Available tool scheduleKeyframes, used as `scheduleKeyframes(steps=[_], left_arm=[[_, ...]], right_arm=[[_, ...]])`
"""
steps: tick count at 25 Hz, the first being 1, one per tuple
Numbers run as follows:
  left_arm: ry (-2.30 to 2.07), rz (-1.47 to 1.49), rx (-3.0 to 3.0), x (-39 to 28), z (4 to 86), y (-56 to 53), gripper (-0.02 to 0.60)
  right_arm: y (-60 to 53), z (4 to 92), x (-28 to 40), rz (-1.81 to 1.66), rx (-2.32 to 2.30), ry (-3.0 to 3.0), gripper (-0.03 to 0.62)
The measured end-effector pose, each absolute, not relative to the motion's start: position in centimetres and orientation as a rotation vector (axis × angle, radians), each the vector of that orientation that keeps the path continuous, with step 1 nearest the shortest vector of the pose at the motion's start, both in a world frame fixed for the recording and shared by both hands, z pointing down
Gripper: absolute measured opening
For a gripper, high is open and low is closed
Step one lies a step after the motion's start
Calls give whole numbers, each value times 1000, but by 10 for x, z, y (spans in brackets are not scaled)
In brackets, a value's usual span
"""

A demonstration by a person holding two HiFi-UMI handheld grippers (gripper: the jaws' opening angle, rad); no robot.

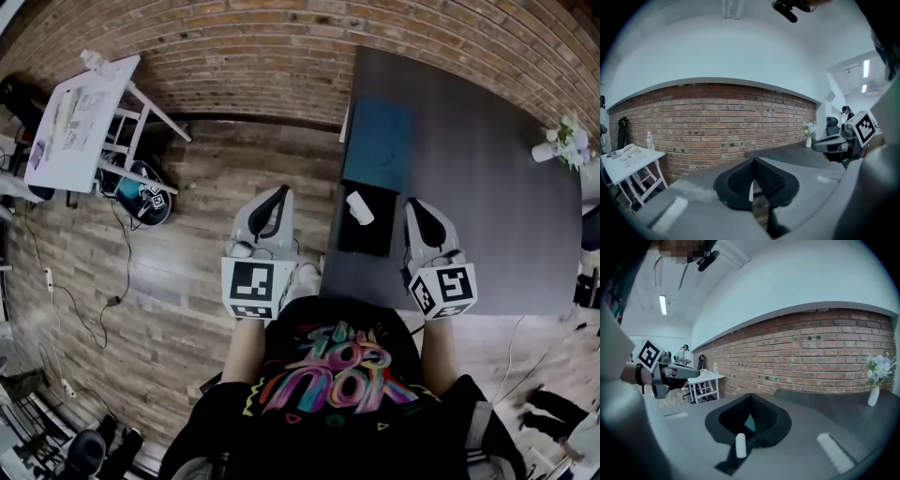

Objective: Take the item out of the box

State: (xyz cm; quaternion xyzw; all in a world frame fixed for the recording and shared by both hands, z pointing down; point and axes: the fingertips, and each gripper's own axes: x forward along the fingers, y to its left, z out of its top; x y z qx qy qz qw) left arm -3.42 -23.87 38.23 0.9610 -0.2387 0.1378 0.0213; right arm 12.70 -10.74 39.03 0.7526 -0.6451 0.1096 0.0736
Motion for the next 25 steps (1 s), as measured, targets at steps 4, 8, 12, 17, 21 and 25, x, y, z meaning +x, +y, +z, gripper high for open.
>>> scheduleKeyframes(steps=[4,8,12,17,21,25], left_arm=[[-644,429,2997,-10,385,-227,2],[-587,434,3012,13,388,-212,2],[-562,446,3046,31,385,-201,2],[-559,447,3080,45,379,-200,2],[-552,451,3090,55,378,-196,2],[-541,458,3088,60,380,-190,2]], right_arm=[[-90,387,139,335,2305,-1883,2],[-72,384,156,329,2338,-1861,0],[-60,383,173,314,2354,-1861,2],[-55,380,187,292,2377,-1870,0],[-49,378,194,284,2388,-1869,0],[-41,379,199,288,2399,-1859,0]])
